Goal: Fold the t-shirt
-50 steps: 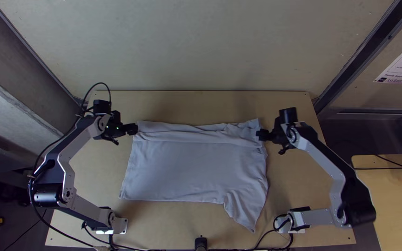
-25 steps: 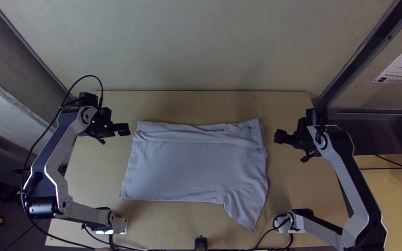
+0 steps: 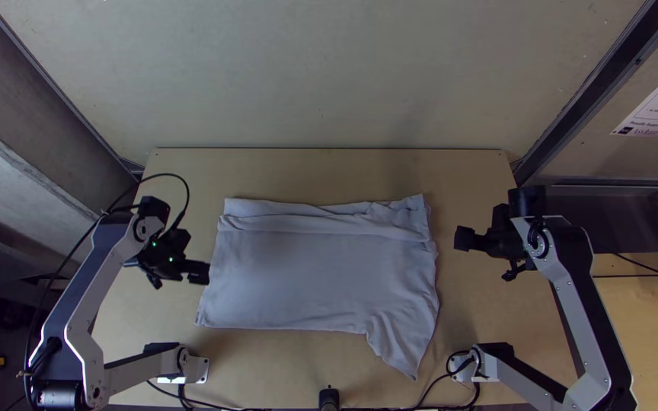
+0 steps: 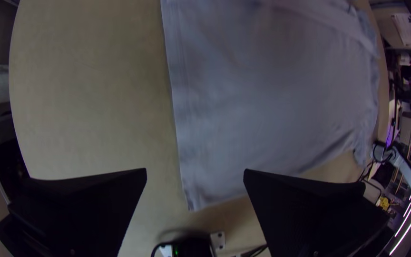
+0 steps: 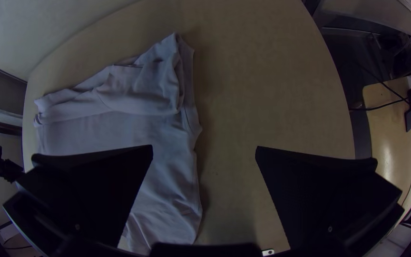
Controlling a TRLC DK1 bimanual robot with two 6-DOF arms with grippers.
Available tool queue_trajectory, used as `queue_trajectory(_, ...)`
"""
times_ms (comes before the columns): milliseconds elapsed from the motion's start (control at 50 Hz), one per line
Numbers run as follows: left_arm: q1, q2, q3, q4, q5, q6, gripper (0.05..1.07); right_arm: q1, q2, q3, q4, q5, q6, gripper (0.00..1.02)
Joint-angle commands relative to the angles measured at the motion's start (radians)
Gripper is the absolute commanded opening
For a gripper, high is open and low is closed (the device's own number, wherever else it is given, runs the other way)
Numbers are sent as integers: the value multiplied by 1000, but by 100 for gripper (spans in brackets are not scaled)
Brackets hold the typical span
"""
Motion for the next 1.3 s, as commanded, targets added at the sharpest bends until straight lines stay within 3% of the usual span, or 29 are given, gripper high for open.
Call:
queue_trajectory(0,-24,-56,-68,-57,-31,45,103,13,-18,-28,-16,-1,2,99)
queue_trajectory(340,-193,-67,-242,-29,-155,32,101,56,-29,-86,-16,-7,25,99)
queue_trajectory(560,-224,34,-293,48,-192,14,101,88,-29,-123,-16,-7,32,99)
queue_trajectory(700,-239,87,-296,94,-192,-6,84,90,-32,-152,-16,-9,32,99)
queue_trajectory(880,-273,120,-322,78,-214,-6,82,102,-35,-187,-15,-9,32,99)
queue_trajectory(960,-293,122,-330,85,-217,-6,67,104,-32,-207,-11,-10,32,99)
queue_trajectory(1120,-310,119,-327,114,-217,-3,9,133,-40,-264,-13,-15,52,99)
queue_trajectory(1200,-313,122,-331,112,-210,11,8,182,-59,-311,-27,-15,80,99)
queue_trajectory(1280,-313,122,-327,117,-201,16,8,231,-66,-353,-56,-15,183,99)
